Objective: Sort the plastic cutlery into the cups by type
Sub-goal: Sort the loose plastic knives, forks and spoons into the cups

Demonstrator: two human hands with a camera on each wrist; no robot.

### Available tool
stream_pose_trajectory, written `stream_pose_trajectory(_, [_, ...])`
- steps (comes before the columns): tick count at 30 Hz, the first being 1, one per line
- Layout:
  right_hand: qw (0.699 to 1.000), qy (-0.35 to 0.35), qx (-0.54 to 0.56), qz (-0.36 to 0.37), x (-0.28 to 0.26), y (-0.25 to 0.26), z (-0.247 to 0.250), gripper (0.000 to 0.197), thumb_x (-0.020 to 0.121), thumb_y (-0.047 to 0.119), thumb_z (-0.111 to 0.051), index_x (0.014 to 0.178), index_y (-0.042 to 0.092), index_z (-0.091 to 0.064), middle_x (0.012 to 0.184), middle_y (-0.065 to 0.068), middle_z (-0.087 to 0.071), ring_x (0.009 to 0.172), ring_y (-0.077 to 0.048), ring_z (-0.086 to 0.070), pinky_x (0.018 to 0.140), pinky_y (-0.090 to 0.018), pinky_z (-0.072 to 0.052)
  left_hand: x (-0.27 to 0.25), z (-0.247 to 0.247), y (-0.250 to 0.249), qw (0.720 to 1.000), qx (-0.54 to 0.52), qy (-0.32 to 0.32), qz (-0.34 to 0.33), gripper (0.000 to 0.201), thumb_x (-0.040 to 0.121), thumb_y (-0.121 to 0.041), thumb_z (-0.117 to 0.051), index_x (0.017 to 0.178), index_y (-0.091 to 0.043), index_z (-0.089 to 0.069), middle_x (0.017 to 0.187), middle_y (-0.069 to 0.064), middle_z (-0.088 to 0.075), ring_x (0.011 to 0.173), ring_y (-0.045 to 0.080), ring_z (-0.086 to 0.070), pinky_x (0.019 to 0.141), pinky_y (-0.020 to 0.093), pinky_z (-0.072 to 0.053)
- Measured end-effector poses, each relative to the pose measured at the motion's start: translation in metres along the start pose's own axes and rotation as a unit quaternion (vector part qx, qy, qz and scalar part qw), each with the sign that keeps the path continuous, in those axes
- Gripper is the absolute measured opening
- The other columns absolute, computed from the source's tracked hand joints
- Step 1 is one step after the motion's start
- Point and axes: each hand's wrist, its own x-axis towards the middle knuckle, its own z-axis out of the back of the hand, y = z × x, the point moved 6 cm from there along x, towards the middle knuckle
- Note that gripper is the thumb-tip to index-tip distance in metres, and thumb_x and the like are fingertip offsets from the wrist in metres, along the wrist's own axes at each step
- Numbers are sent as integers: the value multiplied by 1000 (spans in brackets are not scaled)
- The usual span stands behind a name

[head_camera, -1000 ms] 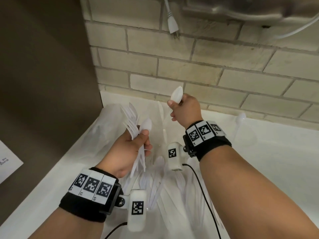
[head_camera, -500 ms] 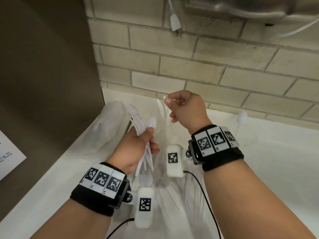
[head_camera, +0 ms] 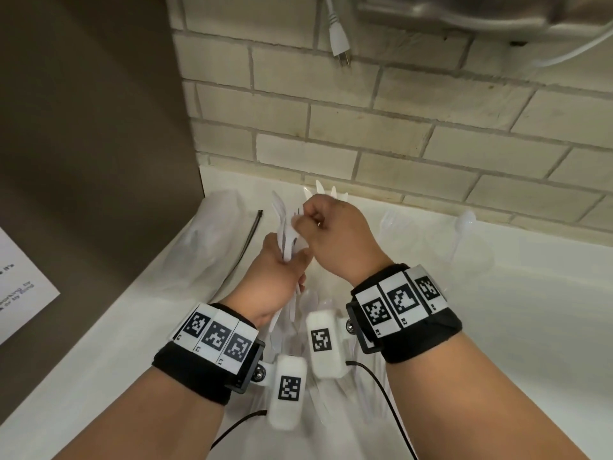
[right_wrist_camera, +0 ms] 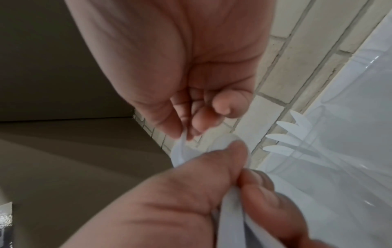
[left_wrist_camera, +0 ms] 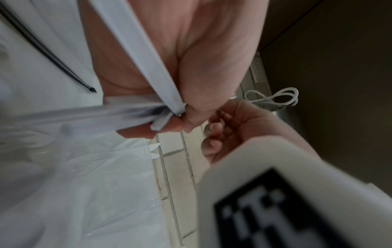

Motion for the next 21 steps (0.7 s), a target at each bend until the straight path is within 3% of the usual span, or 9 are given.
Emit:
stream_pose_trajectory(2, [997,-64,40,3,3,2,9,19,94,19,-51,76,16,-46,65,-4,-62,57,-7,-60,55,-21,-44,-1,-2,2,1000,2,26,-1,47,81,-38,-60,104,2,-49,58,5,-55,52,16,-53,58,33,-47])
stream_pose_trajectory(3, [992,-101,77,-2,3,3,15,20,96,18,-48,77,18,-43,70,-7,-67,63,-15,-65,59,-28,-50,-2,-3,3,999,0,36,5,47,79,-40,-59,103,0,-50,56,2,-55,53,17,-52,59,35,-47])
stream_pose_trajectory(6, [948,-179,262,-16,-1,6,37,17,98,12,-41,83,18,-38,78,-8,-71,68,-23,-71,65,-41,-59,-3,-3,6,998,-40,51,15,29,87,-33,-60,91,-7,-48,54,-2,-51,54,15,-49,60,33,-46])
stream_pose_trajectory(8, [928,-185,323,-14,-2,10,49,16,99,9,-39,86,18,-37,75,-8,-67,61,-22,-71,63,-41,-60,-5,-2,5,997,-61,52,15,20,95,-25,-53,82,-10,-49,57,-2,-49,54,12,-48,54,24,-45])
stream_pose_trajectory(11, [953,-163,256,-14,1,9,50,10,98,13,-44,91,19,-40,68,-3,-58,45,-14,-60,53,-35,-55,-6,-3,4,993,-98,59,18,21,97,-22,-51,80,-9,-49,65,2,-48,57,12,-48,54,26,-45])
stream_pose_trajectory(14, [990,-95,96,-27,6,-3,35,14,86,18,-65,96,18,-55,66,7,-55,53,-2,-52,58,-20,-45,-7,-5,2,991,-115,61,16,17,97,-21,-51,89,-7,-52,70,3,-50,60,15,-49,62,32,-47])
stream_pose_trajectory(17, [988,-15,122,-93,3,-21,16,20,80,18,-73,98,18,-66,69,8,-58,59,-3,-54,62,-19,-42,-9,-6,-1,990,-115,77,13,15,97,-19,-49,93,-5,-52,72,3,-54,60,15,-52,63,31,-48])
stream_pose_trajectory(21, [968,38,198,-152,-4,-26,6,3,83,15,-70,85,14,-71,61,11,-59,36,2,-45,44,-14,-35,-10,-5,0,990,-107,93,7,16,98,-17,-48,89,-6,-54,72,3,-56,60,16,-52,60,31,-46])
